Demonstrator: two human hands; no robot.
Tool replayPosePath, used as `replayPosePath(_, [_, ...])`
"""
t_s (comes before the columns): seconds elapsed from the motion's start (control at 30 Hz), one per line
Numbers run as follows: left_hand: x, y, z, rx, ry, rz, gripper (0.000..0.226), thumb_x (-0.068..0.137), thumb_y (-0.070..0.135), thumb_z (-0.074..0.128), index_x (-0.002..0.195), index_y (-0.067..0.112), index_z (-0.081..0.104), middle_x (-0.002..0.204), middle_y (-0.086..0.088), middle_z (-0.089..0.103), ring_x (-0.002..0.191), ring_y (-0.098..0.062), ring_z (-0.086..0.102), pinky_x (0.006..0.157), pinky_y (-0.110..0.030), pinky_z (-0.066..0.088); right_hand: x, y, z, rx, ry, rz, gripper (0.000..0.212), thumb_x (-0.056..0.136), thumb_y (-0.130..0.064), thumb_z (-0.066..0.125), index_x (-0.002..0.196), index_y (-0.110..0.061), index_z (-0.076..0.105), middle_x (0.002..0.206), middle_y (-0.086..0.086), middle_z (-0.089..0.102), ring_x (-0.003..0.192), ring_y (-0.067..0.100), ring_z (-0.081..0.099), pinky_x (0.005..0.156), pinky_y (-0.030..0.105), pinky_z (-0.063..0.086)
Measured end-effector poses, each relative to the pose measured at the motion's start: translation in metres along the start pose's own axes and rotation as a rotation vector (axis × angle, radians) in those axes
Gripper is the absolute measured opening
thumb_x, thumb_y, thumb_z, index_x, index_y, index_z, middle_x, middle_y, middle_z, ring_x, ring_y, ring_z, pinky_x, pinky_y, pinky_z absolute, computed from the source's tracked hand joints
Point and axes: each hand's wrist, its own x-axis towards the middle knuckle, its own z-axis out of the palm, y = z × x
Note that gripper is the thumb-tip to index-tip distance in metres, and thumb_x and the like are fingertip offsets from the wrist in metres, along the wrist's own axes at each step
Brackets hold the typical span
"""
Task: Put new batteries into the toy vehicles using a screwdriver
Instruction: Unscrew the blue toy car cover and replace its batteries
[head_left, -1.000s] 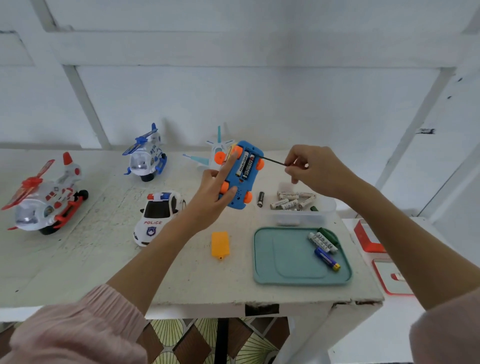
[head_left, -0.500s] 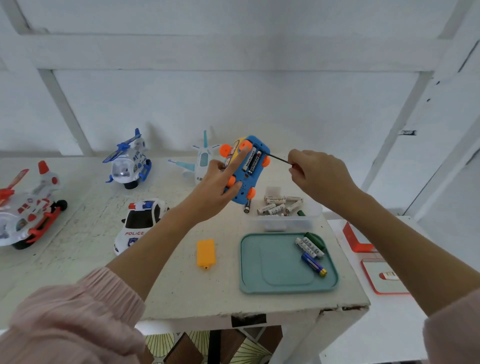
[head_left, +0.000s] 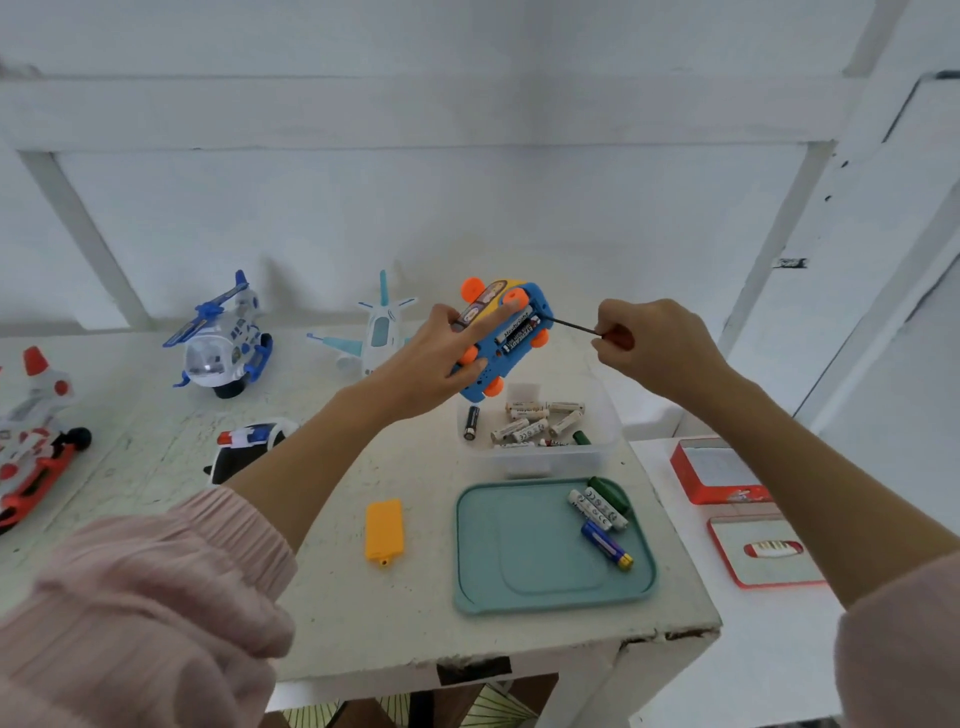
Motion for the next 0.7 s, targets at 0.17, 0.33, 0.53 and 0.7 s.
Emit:
replayPosePath(0.17, [0.009,-0.006,0.005,0.045,-0.036,-0.006,0.063,0.100,0.026,0.039,0.141,0.051,-0.001,0.111,-0.010,0.031,0.090,-0.026,0.039,0.086,-0.029,0.038,-0.006,0.010,0.004,-0.007,-0.016,0.023,0.007,0.086,-0.015,0.055,0.085,-0.009,0.058,0.067,0.005,0.059,0.062,0.023,0.048,0.051,0.020,0.027])
replayPosePath(0.33, [0.016,-0.011,0.009,0.101,-0.071,-0.021,0.060,0.100,0.030,0.038,0.139,0.056,-0.001,0.110,-0.009,0.030,0.089,-0.026,0.039,0.087,-0.032,0.040,-0.009,0.018,0.002,-0.076,-0.100,0.026,0.007,0.086,-0.019,0.055,0.082,-0.014,0.057,0.070,0.004,0.061,0.065,0.021,0.050,0.051,0.021,0.029])
replayPosePath(0.53, [0.018,-0.011,0.012,0.044,-0.061,-0.049,0.061,0.101,0.028,0.038,0.140,0.053,-0.002,0.109,-0.011,0.032,0.095,-0.029,0.039,0.091,-0.035,0.040,-0.011,0.004,0.007,-0.028,-0.089,0.026,0.009,0.089,-0.022,0.051,0.087,-0.014,0.053,0.074,0.003,0.061,0.069,0.023,0.053,0.058,0.025,0.033])
replayPosePath(0.7, [0.020,-0.005,0.015,-0.037,-0.025,-0.084,0.059,0.102,0.027,0.036,0.144,0.050,0.002,0.109,-0.011,0.032,0.099,-0.030,0.040,0.092,-0.033,0.039,-0.009,-0.022,0.019,0.087,-0.107,0.032,0.013,0.091,-0.024,0.051,0.095,-0.012,0.054,0.080,0.001,0.059,0.076,0.023,0.050,0.063,0.028,0.034])
